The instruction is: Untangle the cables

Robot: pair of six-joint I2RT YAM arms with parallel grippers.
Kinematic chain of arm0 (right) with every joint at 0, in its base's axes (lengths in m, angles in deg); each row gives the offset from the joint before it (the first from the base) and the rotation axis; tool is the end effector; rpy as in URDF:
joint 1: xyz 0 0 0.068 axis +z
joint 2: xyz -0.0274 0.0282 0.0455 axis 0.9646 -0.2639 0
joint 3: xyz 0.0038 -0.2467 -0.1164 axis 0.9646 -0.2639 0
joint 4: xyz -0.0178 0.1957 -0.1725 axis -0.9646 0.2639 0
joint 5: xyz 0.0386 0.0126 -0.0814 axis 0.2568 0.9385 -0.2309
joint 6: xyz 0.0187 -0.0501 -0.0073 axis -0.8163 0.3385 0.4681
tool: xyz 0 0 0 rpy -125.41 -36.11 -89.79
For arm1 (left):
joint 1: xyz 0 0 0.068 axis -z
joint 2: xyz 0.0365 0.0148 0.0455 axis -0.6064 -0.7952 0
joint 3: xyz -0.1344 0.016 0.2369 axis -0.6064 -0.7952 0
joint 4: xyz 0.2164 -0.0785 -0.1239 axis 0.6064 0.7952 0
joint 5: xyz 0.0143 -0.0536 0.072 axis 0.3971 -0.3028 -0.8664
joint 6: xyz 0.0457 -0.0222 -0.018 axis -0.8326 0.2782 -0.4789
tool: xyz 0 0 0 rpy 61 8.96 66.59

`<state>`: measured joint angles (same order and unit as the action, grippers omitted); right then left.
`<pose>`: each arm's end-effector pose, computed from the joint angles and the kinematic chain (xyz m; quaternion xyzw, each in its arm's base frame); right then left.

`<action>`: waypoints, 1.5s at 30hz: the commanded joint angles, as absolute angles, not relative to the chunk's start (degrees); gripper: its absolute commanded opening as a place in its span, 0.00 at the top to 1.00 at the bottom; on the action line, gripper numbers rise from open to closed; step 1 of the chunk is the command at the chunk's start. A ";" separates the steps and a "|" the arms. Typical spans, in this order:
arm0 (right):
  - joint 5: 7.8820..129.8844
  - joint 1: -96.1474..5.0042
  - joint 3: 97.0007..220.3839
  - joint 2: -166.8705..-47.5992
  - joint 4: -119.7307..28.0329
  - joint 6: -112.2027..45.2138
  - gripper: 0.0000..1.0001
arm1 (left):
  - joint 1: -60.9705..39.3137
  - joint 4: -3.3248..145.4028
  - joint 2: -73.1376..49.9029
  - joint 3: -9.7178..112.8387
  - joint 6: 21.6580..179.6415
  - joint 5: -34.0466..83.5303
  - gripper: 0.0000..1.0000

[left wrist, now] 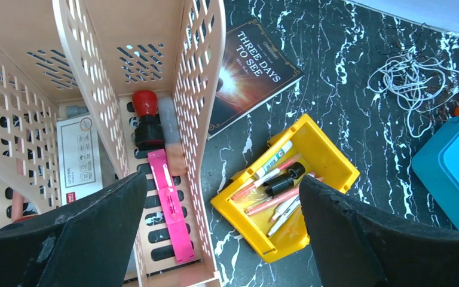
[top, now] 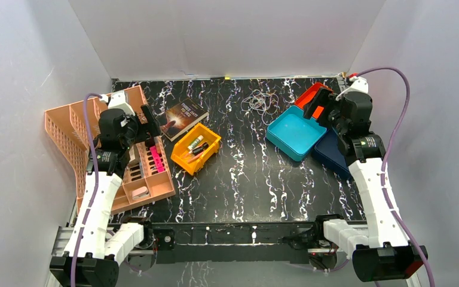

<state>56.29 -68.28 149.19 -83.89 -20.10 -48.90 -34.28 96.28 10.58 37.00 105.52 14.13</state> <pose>0.2158 0.0212 0.3981 0.1362 0.7968 0.1115 0.5780 0.2051 -0.0095 0.3684 -0.1067 0.8057 -0.0822 0.5768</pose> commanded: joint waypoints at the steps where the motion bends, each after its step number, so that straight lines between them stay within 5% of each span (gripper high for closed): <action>1: 58.04 -68.73 152.42 -83.10 -20.76 -51.31 0.02 | -34.81 95.75 11.50 39.67 106.75 16.45 0.02; 29: 70.77 -68.82 151.07 -84.07 -22.36 -47.85 0.02 | -34.95 92.16 11.20 39.27 101.74 17.00 0.02; 45: 69.00 -68.86 154.31 -98.67 -26.42 -48.43 0.02 | -33.97 79.74 11.10 33.21 99.34 16.84 0.02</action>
<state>68.49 -68.63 149.62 -94.25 -21.32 -49.01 -34.52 83.47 10.45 35.18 101.12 16.93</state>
